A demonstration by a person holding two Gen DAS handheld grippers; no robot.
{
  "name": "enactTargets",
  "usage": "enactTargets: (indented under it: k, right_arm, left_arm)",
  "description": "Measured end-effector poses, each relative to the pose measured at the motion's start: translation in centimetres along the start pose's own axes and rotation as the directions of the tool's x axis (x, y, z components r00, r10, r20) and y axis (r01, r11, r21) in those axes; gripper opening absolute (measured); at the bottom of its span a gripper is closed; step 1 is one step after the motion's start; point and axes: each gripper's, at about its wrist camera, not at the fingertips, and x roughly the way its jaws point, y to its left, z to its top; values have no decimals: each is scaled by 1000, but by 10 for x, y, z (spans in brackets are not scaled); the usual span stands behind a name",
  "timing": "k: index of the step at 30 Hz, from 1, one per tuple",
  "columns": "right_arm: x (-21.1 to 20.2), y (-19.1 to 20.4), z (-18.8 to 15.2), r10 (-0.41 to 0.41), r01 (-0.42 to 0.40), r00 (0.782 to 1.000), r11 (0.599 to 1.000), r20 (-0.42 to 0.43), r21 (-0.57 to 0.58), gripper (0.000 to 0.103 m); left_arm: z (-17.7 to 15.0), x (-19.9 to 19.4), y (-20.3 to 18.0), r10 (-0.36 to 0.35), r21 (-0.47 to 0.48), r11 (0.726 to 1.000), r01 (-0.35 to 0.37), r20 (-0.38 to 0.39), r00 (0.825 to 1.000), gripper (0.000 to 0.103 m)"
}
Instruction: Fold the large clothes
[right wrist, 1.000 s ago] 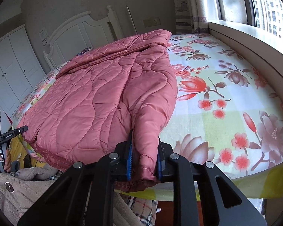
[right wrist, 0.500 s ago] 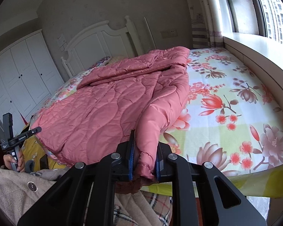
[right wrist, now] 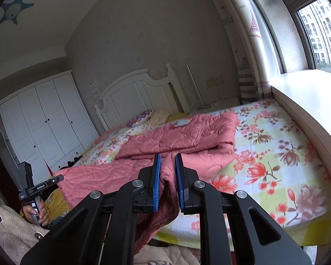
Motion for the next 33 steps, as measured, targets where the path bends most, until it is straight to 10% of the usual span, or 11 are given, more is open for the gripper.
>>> enactTargets:
  k: [6, 10, 12, 14, 17, 21, 24, 29, 33]
  right_arm:
    - [32, -7, 37, -72, 70, 997, 996, -34, -55, 8]
    - [52, -15, 9, -99, 90, 977, 994, -191, -58, 14]
    - [53, -27, -18, -111, 112, 961, 994, -253, -8, 31]
    - [50, -40, -43, -111, 129, 951, 991, -290, 44, 99]
    - [44, -50, -72, -120, 155, 929, 985, -349, 74, 99]
    - [38, -62, -98, -153, 201, 892, 977, -426, 69, 99]
    - [39, -74, -122, -116, 191, 879, 974, -462, 120, 99]
    - [52, -96, -162, -35, 177, 860, 956, -509, 233, 99]
    - [62, -110, -183, 105, 85, 875, 928, -473, 363, 92]
  left_arm:
    - [34, 18, 10, -110, -84, 990, 109, -10, 994, 11]
    - [18, 22, 17, -38, -72, 997, 33, -71, 997, 16]
    - [1, 24, 32, -29, -103, 994, 17, -107, 994, 17]
    - [-16, 31, 49, -31, -149, 989, 7, -159, 987, 19]
    - [-39, 43, 60, -23, -162, 987, -15, -231, 973, 24]
    - [-69, 52, 63, -7, -133, 991, -32, -283, 959, 80]
    - [-87, 51, 67, 4, -124, 991, -44, -303, 953, 93]
    - [-109, 54, 96, -48, -250, 968, -36, -320, 946, 98]
    - [-120, 69, 123, -213, -452, 890, 63, -290, 933, 98]
